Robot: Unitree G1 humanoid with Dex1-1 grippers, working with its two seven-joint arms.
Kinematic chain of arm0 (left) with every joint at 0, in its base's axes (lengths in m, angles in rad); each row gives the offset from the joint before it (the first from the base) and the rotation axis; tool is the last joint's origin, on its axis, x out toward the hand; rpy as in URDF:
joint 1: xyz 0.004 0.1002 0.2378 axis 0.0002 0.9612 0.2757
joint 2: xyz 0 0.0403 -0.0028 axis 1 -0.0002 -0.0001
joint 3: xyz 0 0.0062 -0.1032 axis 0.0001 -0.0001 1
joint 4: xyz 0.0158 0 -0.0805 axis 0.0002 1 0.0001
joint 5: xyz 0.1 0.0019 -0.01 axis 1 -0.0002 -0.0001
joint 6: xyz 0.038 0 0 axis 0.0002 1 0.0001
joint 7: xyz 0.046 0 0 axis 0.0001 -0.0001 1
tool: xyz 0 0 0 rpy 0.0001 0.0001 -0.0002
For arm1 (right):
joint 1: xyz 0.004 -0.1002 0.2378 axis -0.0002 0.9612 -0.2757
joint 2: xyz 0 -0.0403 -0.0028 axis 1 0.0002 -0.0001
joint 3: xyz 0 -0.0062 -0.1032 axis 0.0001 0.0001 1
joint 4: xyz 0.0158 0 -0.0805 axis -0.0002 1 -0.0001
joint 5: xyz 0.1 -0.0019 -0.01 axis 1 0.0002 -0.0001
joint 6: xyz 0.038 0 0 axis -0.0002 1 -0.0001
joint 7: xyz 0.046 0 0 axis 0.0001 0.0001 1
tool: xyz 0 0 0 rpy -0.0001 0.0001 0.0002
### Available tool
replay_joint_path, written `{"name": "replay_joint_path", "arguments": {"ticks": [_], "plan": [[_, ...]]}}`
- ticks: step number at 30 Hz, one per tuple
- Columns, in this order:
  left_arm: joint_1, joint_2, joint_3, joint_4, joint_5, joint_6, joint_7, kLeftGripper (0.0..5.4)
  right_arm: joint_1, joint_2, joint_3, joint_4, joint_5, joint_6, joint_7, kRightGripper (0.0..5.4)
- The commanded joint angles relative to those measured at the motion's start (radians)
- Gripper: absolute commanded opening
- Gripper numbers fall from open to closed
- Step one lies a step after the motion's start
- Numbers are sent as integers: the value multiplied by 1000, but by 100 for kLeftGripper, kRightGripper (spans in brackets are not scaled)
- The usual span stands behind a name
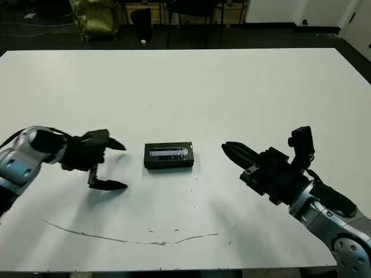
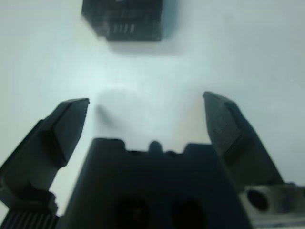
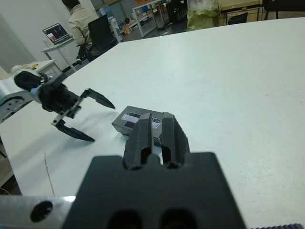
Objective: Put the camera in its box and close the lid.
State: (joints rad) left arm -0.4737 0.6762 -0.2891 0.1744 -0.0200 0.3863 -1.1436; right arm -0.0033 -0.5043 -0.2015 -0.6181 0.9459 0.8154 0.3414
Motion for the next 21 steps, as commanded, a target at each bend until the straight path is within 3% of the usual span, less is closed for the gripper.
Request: {"name": "replay_joint_path", "arguments": {"ticks": [1, 4, 11, 14, 21], "plan": [[82, 11, 101, -97, -10, 122, 132, 530, -4, -7, 8, 25, -14, -9, 18, 0], [122, -22, 193, -222, -31, 208, 260, 477, -6, -2, 8, 26, -12, -2, 11, 0], [197, -177, 329, -473, -124, 217, 496, 306, -4, 13, 20, 44, -28, -19, 12, 0], [216, -267, 320, -599, -141, 247, 613, 236, -8, 29, 23, 52, -31, -13, -20, 0], [227, -541, 199, -812, -156, 441, 908, 63, -50, 94, 57, 120, -66, -11, -98, 0]]}}
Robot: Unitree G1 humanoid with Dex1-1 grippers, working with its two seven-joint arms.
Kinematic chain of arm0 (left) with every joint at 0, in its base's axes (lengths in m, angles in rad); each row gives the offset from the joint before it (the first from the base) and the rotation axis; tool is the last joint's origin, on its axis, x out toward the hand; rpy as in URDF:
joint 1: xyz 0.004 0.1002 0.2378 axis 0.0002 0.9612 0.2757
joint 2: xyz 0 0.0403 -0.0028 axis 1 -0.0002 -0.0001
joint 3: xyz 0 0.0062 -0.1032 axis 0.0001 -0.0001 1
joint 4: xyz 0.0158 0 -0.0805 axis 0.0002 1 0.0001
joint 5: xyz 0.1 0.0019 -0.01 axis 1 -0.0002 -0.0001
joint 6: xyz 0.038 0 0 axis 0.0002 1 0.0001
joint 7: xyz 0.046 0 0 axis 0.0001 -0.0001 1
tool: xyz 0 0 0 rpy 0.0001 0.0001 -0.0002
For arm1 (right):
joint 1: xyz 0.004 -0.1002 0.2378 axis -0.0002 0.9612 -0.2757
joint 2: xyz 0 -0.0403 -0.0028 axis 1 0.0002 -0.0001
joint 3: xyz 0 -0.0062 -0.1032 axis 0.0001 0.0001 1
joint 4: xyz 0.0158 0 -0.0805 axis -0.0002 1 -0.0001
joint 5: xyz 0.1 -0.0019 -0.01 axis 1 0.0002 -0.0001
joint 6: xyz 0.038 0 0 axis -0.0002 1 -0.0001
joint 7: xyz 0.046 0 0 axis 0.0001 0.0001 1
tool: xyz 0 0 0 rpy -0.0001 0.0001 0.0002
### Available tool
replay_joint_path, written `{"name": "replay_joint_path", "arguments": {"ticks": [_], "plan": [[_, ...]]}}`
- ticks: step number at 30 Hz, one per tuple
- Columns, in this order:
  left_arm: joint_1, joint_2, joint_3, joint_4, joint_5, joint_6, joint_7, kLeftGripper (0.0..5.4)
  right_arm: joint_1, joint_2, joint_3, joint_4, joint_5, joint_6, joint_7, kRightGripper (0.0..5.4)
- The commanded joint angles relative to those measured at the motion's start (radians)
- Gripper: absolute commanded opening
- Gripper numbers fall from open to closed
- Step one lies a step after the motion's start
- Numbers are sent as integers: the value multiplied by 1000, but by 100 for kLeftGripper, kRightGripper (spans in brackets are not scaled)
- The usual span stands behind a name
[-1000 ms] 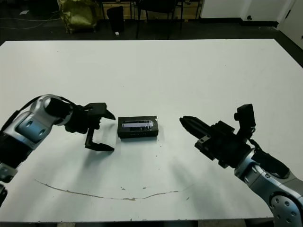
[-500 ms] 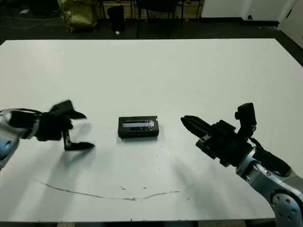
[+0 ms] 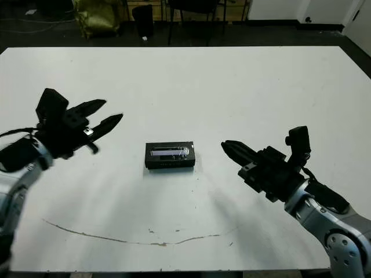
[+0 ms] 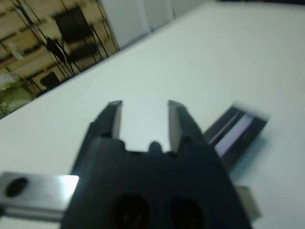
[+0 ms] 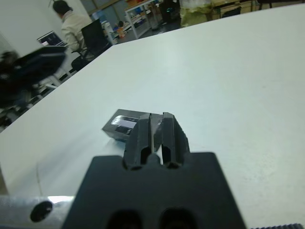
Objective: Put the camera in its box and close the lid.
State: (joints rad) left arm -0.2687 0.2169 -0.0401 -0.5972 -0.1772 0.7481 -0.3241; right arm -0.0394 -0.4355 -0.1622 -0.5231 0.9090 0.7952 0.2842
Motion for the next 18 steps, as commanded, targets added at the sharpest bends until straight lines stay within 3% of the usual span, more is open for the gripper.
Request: {"name": "replay_joint_path", "arguments": {"ticks": [1, 3, 10, 18], "plan": [[21, -122, -72, -54, 3, 107, 128, 36, -18, 38, 22, 31, -38, 8, -56, 0], [22, -186, -121, -52, 15, 122, 190, 2, -27, 64, 29, 43, -60, 8, -95, 0], [74, -325, -227, 125, 78, -24, 326, 2, -40, 133, 16, 99, -74, 8, -151, 0], [126, -364, -276, 338, 161, -153, 404, 2, -20, 142, 7, 124, -113, -21, -116, 0]]}}
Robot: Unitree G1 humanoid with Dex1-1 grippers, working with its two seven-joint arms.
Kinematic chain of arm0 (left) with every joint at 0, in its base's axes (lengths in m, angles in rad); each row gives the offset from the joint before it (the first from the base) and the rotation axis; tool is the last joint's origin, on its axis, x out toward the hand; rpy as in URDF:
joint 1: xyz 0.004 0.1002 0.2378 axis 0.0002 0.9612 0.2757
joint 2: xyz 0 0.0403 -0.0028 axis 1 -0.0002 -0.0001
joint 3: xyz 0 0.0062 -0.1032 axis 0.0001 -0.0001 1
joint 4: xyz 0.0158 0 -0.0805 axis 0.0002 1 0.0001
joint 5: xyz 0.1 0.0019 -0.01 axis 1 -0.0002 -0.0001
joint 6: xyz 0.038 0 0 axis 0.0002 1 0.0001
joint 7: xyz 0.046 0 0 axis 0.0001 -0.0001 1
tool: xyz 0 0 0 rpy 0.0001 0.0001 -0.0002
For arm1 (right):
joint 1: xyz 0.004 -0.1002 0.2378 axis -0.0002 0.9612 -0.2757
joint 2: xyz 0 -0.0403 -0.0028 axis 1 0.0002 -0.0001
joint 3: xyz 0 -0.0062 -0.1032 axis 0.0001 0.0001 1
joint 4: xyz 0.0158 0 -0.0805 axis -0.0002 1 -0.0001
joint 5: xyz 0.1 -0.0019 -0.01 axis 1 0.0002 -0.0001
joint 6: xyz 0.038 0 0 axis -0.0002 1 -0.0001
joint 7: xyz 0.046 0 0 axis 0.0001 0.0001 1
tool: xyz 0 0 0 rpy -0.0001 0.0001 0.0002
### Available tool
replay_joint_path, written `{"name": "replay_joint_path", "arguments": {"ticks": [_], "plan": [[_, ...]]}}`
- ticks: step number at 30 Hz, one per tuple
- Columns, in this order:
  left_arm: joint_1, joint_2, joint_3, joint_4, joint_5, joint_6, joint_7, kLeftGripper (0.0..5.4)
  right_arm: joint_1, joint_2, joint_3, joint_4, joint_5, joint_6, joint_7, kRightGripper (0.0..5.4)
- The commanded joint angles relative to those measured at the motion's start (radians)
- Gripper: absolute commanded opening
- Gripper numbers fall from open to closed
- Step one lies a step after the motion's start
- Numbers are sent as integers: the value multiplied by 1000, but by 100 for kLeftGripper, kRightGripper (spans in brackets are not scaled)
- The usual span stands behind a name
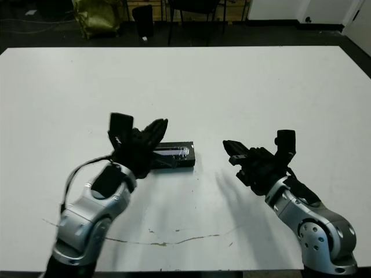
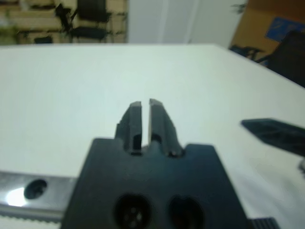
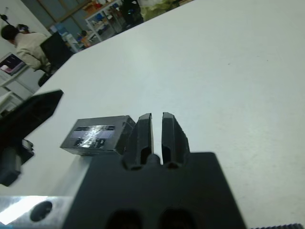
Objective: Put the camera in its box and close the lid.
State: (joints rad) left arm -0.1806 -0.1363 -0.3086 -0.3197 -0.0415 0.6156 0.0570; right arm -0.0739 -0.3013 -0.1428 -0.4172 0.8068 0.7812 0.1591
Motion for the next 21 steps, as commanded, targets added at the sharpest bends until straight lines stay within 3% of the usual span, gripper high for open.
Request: {"name": "replay_joint_path", "arguments": {"ticks": [1, 5, 11, 21], "plan": [[44, -15, -8, 80, 30, -26, 29, 2, 16, 9, -15, 19, -7, -7, 12, 0], [71, -19, -10, 145, 45, -40, 45, 2, 20, 12, -23, 14, -5, 1, 13, 0], [112, -13, -11, 171, 61, 50, 56, 2, 15, 9, -30, 7, -6, 10, 13, 0], [164, 26, -46, 172, 73, 91, 21, 2, 3, 14, -35, -13, 8, 27, -4, 0]]}}
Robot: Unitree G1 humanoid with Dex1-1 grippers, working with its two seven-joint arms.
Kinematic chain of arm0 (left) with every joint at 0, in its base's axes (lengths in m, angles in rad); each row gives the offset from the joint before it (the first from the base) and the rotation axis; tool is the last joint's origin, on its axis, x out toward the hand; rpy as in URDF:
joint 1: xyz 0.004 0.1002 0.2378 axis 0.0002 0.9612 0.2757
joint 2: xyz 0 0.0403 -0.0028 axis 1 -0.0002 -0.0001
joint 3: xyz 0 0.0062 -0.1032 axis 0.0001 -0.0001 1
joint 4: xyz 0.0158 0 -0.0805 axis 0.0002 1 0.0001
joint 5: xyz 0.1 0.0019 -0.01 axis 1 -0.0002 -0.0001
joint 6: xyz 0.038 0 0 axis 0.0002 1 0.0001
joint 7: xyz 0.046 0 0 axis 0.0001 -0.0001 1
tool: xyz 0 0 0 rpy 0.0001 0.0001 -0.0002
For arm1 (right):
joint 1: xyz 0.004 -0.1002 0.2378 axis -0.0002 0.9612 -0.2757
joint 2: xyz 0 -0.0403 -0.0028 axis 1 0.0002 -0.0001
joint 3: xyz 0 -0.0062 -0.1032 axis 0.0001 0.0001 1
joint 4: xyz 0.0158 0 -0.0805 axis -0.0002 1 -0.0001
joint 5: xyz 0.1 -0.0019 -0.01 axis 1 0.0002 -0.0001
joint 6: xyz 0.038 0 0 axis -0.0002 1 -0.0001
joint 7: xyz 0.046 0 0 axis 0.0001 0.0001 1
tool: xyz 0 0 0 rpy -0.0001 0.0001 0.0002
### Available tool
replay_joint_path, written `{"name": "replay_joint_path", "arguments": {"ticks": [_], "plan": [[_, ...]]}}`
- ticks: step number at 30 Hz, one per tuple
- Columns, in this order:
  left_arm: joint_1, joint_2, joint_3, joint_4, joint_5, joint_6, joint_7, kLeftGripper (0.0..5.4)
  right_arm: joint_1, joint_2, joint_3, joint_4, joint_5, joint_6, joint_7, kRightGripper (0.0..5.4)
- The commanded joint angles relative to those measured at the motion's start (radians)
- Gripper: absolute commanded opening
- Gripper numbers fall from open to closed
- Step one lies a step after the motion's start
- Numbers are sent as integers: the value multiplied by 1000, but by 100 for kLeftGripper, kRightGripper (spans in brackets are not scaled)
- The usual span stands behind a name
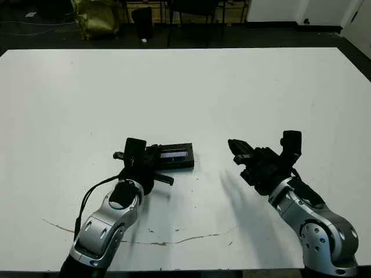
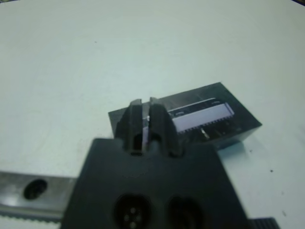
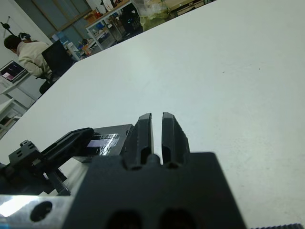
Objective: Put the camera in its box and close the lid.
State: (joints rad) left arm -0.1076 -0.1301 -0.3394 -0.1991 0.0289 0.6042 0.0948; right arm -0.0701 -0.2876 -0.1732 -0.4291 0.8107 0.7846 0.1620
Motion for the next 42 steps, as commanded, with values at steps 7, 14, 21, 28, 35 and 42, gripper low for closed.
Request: {"name": "replay_joint_path", "arguments": {"ticks": [7, 14, 21, 28, 35, 42], "plan": [[95, 13, -4, 37, 3, 107, -30, 2, -6, -7, -2, -2, 6, 34, -2, 0], [73, 2, -16, 49, 15, 110, -34, 2, -4, 0, -3, -4, 4, 33, -9, 0], [47, -19, 1, 62, -9, 126, -43, 2, 1, 5, -11, -21, 19, 41, -27, 0], [63, 77, 66, -162, -38, 32, -135, 2, 33, -3, -14, -52, 9, 0, 5, 0], [108, 143, 244, -385, -116, -147, -194, 2, 86, 21, -13, -127, -29, -58, -20, 0], [247, 140, 465, -448, -258, -305, -200, 2, 168, 53, 28, -213, -170, -108, -119, 0]]}}
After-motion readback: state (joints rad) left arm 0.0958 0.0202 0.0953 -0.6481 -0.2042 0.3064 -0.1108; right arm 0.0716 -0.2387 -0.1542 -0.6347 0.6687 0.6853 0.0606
